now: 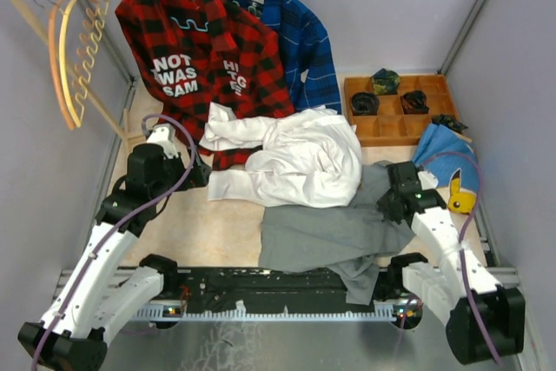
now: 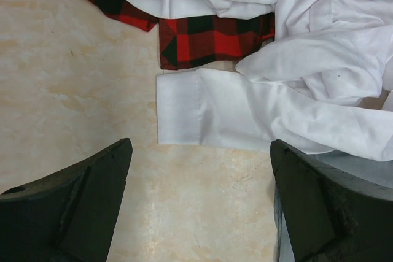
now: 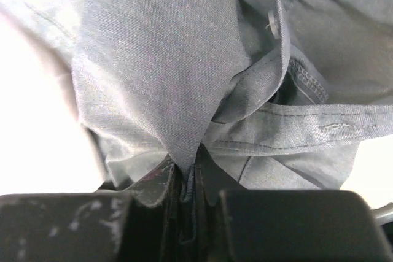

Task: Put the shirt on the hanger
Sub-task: Adjust the shirt at the center of the board.

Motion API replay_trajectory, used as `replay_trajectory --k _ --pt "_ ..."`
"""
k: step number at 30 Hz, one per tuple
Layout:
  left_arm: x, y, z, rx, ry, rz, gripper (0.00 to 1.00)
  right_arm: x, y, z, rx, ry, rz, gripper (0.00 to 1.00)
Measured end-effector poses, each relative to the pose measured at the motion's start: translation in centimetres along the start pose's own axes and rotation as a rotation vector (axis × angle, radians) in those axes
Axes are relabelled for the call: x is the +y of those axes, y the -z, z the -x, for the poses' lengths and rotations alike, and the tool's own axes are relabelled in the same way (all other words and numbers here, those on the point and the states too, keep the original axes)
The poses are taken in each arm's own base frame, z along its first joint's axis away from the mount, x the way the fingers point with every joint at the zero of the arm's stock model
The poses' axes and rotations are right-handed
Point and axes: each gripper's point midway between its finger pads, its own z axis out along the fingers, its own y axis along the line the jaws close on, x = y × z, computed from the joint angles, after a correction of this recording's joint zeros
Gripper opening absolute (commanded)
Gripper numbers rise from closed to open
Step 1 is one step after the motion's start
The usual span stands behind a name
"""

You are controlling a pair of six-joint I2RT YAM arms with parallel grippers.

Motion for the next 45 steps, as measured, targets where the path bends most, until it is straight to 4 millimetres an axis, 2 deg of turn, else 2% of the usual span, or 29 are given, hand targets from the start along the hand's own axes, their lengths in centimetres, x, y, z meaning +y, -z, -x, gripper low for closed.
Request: replay_trajectory --k 2,4,6,8,10,12,16,18,21,23,24,26,28,31,33,36,38,41,43,45 --pt "0.1 0.0 0.0 -0.002 0.005 0.008 0.99 0.8 1.1 0.8 -0.034 -0.005 0.056 0.03" --pt "0.3 0.0 0.1 -0.007 0.01 0.021 0.99 2.0 3.0 2.3 -0.085 0.001 0.124 0.02" --pt "0.5 0.1 0.3 -0.017 0.013 0.028 0.99 3.7 6.2 4.5 -0.157 0.021 0.214 0.02" --pt "0.5 0.4 0.5 -0.033 0.016 0.03 0.99 5.8 10.5 7.2 -0.25 0.058 0.326 0.02" --pt "0.6 0.9 0.9 -0.057 0.018 0.027 0.99 7.7 15.7 10.0 -0.352 0.097 0.442 0.05" --pt "0.6 1.4 1.1 -0.081 0.021 0.02 0.99 9.6 21.9 12.7 -0.461 0.138 0.563 0.08" --pt "0.3 2.0 1.3 -0.103 0.022 0.0 0.99 12.9 33.7 16.0 -0.627 0.246 0.817 0.08" --pt "0.0 2.0 1.4 -0.107 0.021 -0.018 0.99 14.3 38.2 16.9 -0.688 0.297 0.928 0.06" --pt "-0.5 1.8 1.3 -0.103 0.014 -0.046 0.99 16.2 42.3 17.2 -0.727 0.378 1.052 0.05" --pt "-1.0 1.5 1.3 -0.096 0.003 -0.072 0.99 17.2 42.9 17.2 -0.725 0.417 1.085 0.05" --pt "-1.2 1.2 1.3 -0.092 -0.002 -0.081 0.99 17.5 42.5 17.2 -0.717 0.429 1.084 0.05" --pt "-1.6 0.4 1.3 -0.071 -0.005 -0.093 0.99 17.7 40.6 17.1 -0.69 0.44 1.046 0.05" --pt "-2.2 -0.6 1.4 -0.032 -0.008 -0.1 0.99 17.0 37.7 16.7 -0.664 0.431 0.974 0.05" --pt "-4.5 -2.6 2.1 0.015 -0.018 -0.125 0.99 14.7 31.8 15.6 -0.6 0.4 0.813 0.05" --pt "-7.2 -3.9 2.4 0.033 -0.038 -0.168 0.99 12.4 28.5 14.5 -0.558 0.373 0.709 0.05" --pt "-11.5 -5.8 2.2 0.056 -0.075 -0.23 0.99 8.9 25.8 13.1 -0.544 0.309 0.609 0.05" --pt "-14.1 -7.1 2.1 0.066 -0.098 -0.252 0.99 6.9 24.9 12.5 -0.556 0.253 0.571 0.05" --pt "-18.2 -9.6 2.2 0.073 -0.138 -0.276 0.99 4.4 24.7 11.6 -0.594 0.175 0.561 0.07" --pt "-20.6 -11.0 2.0 0.076 -0.163 -0.292 0.99 3.6 24.8 11.2 -0.608 0.15 0.574 0.09" --pt "-22.8 -12.1 1.5 0.084 -0.191 -0.313 0.98 3.9 25.0 10.8 -0.611 0.16 0.611 0.09"
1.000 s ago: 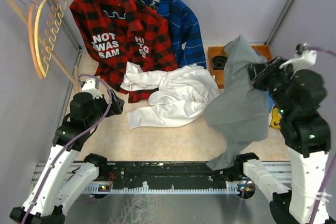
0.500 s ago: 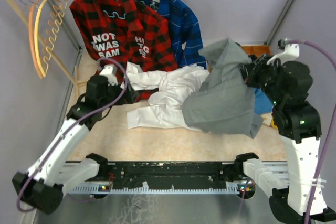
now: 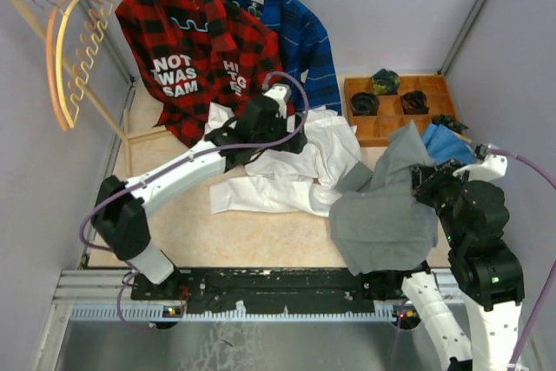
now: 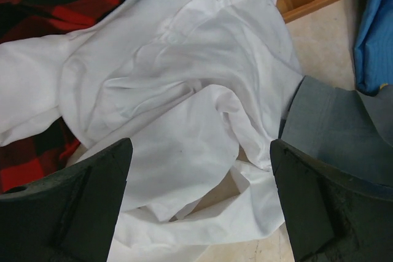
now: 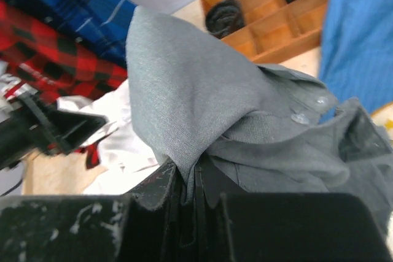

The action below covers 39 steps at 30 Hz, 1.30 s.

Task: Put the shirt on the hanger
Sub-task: Adjust the shirt at the center of the board.

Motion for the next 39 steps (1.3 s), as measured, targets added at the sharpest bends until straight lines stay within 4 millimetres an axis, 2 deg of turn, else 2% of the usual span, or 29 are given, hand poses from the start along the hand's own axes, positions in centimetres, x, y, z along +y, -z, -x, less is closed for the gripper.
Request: replay_trajectory --k 2,3,6,8,10,13,15,17,19,22,24,26,27,28,29,30,32,33,35,38,39 --pt "-1.2 -0.9 -0.5 0.014 -0.02 -0.02 0.93 1.3 0.0 -0.1 0.009 0.022 0.078 0.07" --pt "-1.5 -0.9 -0.9 0.023 -0.029 -0.031 0.91 2.2 0.1 0.0 0.01 0.035 0.125 0.01" --pt "-1.9 0.5 -1.2 0.014 -0.043 -0.058 0.89 6.0 0.5 1.0 0.008 0.079 0.312 0.0" --pt "-1.0 2.8 -1.3 -0.018 -0.039 -0.052 0.91 9.1 1.1 2.6 0.001 0.1 0.436 0.0" --pt "0.6 6.3 -0.7 -0.074 -0.028 -0.032 0.93 13.0 1.5 5.1 -0.018 0.116 0.584 0.0" --pt "3.2 12.7 2.1 -0.212 0.011 0.002 0.94 18.2 1.4 8.6 -0.049 0.132 0.767 0.0" --pt "4.4 16.3 4.1 -0.307 0.035 0.02 0.95 21.2 0.9 10.7 -0.062 0.144 0.855 0.0" --pt "5.7 19.2 5.0 -0.366 0.053 0.05 0.96 24.2 0.6 12.4 -0.08 0.167 0.928 0.0" --pt "6.5 21.4 4.9 -0.393 0.061 0.07 0.96 28.5 1.2 12.8 -0.085 0.203 1.03 0.0" --pt "7.5 22.7 4.0 -0.382 0.067 0.107 0.97 33.3 1.9 11.5 -0.072 0.249 1.154 0.0" --pt "8.2 22.8 3.1 -0.357 0.069 0.133 0.97 34.1 1.0 10.4 -0.071 0.263 1.155 0.16" --pt "8.8 22.8 1.9 -0.323 0.069 0.16 0.97 33.1 -1.5 8.8 -0.077 0.263 1.074 0.19" --pt "9.1 22.7 1.3 -0.307 0.07 0.171 0.97 31.6 -3.2 7.1 -0.066 0.262 0.999 0.22" --pt "9.3 22.6 0.9 -0.293 0.072 0.179 0.97 30.0 -4.6 5.4 -0.041 0.262 0.926 0.3" --pt "9.5 22.5 0.4 -0.281 0.073 0.186 0.97 26.3 -7.3 2.1 0.003 0.27 0.771 0.37" --pt "9.7 22.4 -0.1 -0.266 0.072 0.195 0.98 25.5 -7.8 1.3 0.018 0.274 0.739 0.46" --pt "10.1 22.2 -1.1 -0.238 0.069 0.21 0.98 19.5 -10.5 -3.7 0.101 0.291 0.527 0.69" --pt "10.3 22.0 -1.5 -0.226 0.067 0.216 0.98 17.1 -11.0 -5.7 0.147 0.296 0.452 0.79" --pt "10.6 21.7 -2.5 -0.197 0.059 0.227 0.99 12.2 -11.5 -9.7 0.241 0.32 0.304 0.88" --pt "11.1 21.0 -3.9 -0.158 0.049 0.243 0.99 6.7 -10.9 -12.9 0.325 0.346 0.137 0.93" --pt "11.2 20.9 -4.3 -0.145 0.045 0.248 0.99 5.6 -10.5 -13.1 0.335 0.351 0.099 0.93"
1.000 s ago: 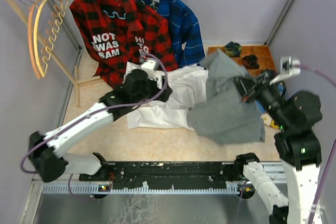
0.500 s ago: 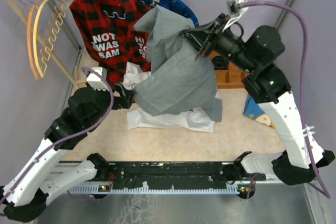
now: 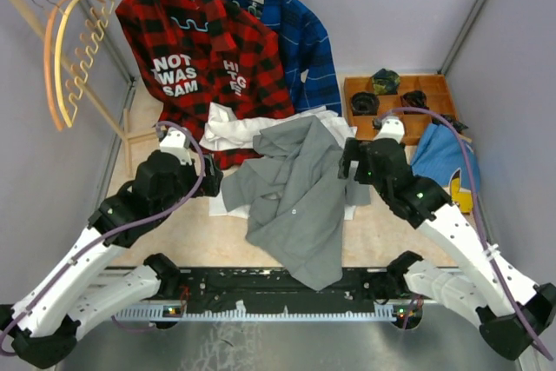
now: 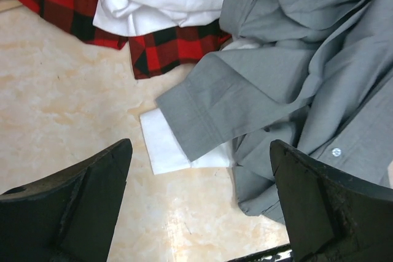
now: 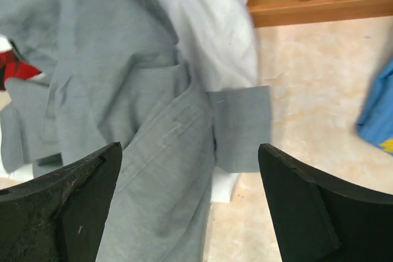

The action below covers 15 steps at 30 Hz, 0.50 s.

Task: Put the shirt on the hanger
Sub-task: Adjust the shirt at the center of the board.

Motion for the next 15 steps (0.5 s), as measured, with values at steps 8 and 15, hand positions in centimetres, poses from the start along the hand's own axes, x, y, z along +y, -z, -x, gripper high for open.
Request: replay_trajectory --k 8,15 --pt "0.4 -0.6 -1.4 0.045 -0.03 0.023 0.99 1.2 2.3 4.7 -0.048 0.069 0.033 0.97" --pt "1.9 0.3 -1.8 -0.002 -0.014 0.052 0.99 10.8 -3.6 8.9 0.052 0.342 0.257 0.99"
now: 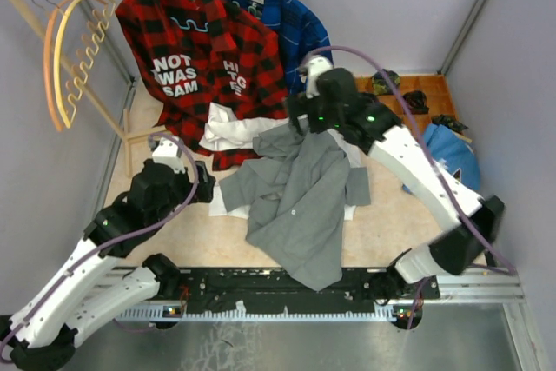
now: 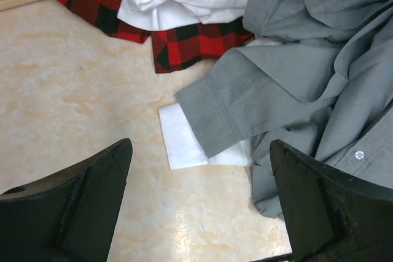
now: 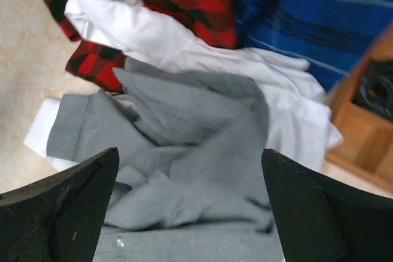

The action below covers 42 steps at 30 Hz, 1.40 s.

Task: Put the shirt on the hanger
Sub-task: Adjust the shirt at the center of the board.

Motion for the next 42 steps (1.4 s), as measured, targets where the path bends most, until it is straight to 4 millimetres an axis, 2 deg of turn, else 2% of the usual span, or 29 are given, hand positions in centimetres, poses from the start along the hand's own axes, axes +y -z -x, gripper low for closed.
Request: replay_trajectory --k 6,8,11,12,13,14,16,18,19,21,24,28,31,33,35,37,38,39,42 --pt "1.5 1.6 1.5 -0.095 0.054 0.036 0.98 7.3 -7.4 -0.3 0.112 0.319 0.17 0.99" --pt "1.9 2.2 2.0 -0.13 0.077 0.044 0.98 9.1 -9.7 -1.1 0.138 0.405 0.202 0.99" --pt "2.5 2.9 2.5 -0.165 0.102 0.056 0.98 10.4 -13.2 -3.3 0.205 0.527 0.214 0.97" --pt "2.6 3.0 2.6 -0.172 0.108 0.061 0.99 10.5 -14.3 -4.2 0.233 0.568 0.199 0.94" --pt "2.8 3.1 2.7 -0.177 0.113 0.065 0.99 10.2 -15.4 -5.1 0.259 0.601 0.18 0.84" --pt "2.9 3.1 2.7 -0.18 0.115 0.07 0.99 9.7 -16.3 -6.0 0.288 0.636 0.149 0.68" --pt "3.0 3.1 2.7 -0.18 0.119 0.079 0.99 7.8 -18.0 -8.3 0.366 0.718 0.044 0.49" --pt "3.2 3.1 2.6 -0.179 0.12 0.087 0.99 6.2 -18.7 -9.9 0.433 0.782 -0.04 0.33" --pt "3.2 3.1 2.6 -0.18 0.121 0.089 0.99 5.5 -18.9 -10.6 0.463 0.803 -0.079 0.19" --pt "3.3 3.1 2.6 -0.18 0.122 0.092 0.99 4.6 -18.6 -11.1 0.491 0.83 -0.122 0.01" --pt "3.4 3.3 2.6 -0.185 0.124 0.094 0.99 4.7 -17.7 -9.5 0.444 0.823 -0.169 0.0" --pt "3.6 3.5 2.7 -0.195 0.13 0.093 0.99 6.0 -14.7 -5.2 0.324 0.809 -0.2 0.0" --pt "3.7 3.7 2.8 -0.204 0.136 0.096 0.99 8.1 -11.8 -0.1 0.188 0.774 -0.198 0.0" --pt "3.9 3.9 2.9 -0.213 0.146 0.099 0.99 10.1 -9.5 4.9 0.047 0.717 -0.181 0.0" --pt "4.2 4.4 3.0 -0.23 0.16 0.102 0.99 12.1 -6.3 10.3 -0.111 0.641 -0.147 0.0" --pt "4.7 5.1 3.3 -0.258 0.183 0.105 0.99 13.8 -2.0 15.8 -0.294 0.542 -0.096 0.0" --pt "5.0 5.5 3.5 -0.275 0.197 0.105 0.99 14.6 0.7 18.6 -0.401 0.478 -0.053 0.0" --pt "5.2 5.8 3.6 -0.291 0.21 0.104 0.99 14.9 3.1 20.4 -0.477 0.43 -0.018 0.0" --pt "5.9 6.9 4.0 -0.336 0.248 0.105 0.99 14.9 10.8 24.4 -0.678 0.293 0.103 0.0"
